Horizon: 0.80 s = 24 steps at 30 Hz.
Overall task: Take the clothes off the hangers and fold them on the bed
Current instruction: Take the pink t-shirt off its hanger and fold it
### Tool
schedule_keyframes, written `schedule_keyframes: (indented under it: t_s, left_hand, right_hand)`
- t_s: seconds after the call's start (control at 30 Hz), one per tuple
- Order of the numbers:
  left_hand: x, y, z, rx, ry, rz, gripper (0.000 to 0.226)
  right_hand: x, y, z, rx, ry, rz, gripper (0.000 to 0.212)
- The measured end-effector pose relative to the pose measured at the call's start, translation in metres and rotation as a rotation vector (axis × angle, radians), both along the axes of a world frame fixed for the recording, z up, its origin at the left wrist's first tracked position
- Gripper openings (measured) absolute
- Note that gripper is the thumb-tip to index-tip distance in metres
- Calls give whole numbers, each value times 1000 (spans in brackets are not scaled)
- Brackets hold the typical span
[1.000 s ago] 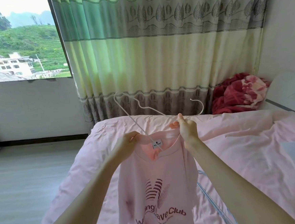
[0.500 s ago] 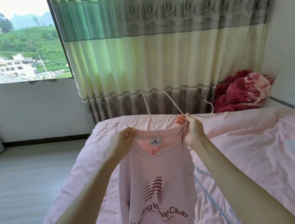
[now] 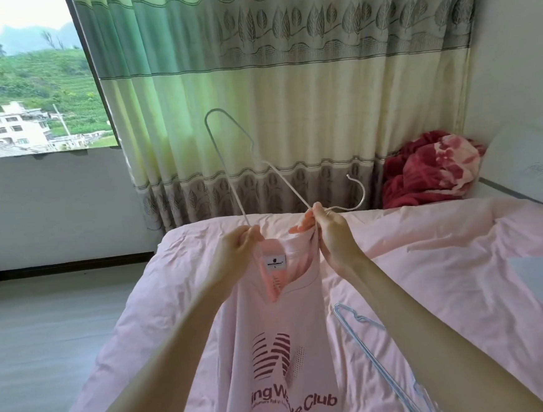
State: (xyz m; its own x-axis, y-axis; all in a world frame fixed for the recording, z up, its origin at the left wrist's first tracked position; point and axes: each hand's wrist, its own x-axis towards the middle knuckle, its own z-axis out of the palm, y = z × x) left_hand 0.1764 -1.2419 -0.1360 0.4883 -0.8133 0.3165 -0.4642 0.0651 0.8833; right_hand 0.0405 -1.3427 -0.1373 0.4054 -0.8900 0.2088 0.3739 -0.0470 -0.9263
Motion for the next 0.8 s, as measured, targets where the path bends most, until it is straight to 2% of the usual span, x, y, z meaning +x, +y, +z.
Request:
schedule_keyframes:
  t_s: [0.13, 0.23, 0.33, 0.43, 0.57, 0.67, 0.8]
  left_hand:
    - [6, -3, 1, -80, 74, 74, 32]
    - [13, -3, -1, -79, 84, 68, 32]
    - [14, -2, -6, -26, 92, 36, 31]
    - [11, -4, -15, 58, 128, -22, 18]
    - [11, -12, -37, 315, 102, -81, 41]
    - [5, -25, -60, 435, 62, -123, 37]
    - [-12, -45, -90, 508, 30, -168, 34]
  right_hand:
    - [-5, 4, -4, -165, 249, 43, 34]
    - [-6, 6, -12, -215, 368, 48, 30]
    - [1, 7, -19, -115, 267, 13, 31]
    - [5, 1, -23, -10, 164, -52, 31]
    - [-17, -17, -34, 51, 210, -154, 28]
    - [-44, -34, -54, 43, 374, -240, 23]
    - [-80, -61, -103, -84, 755, -325, 27]
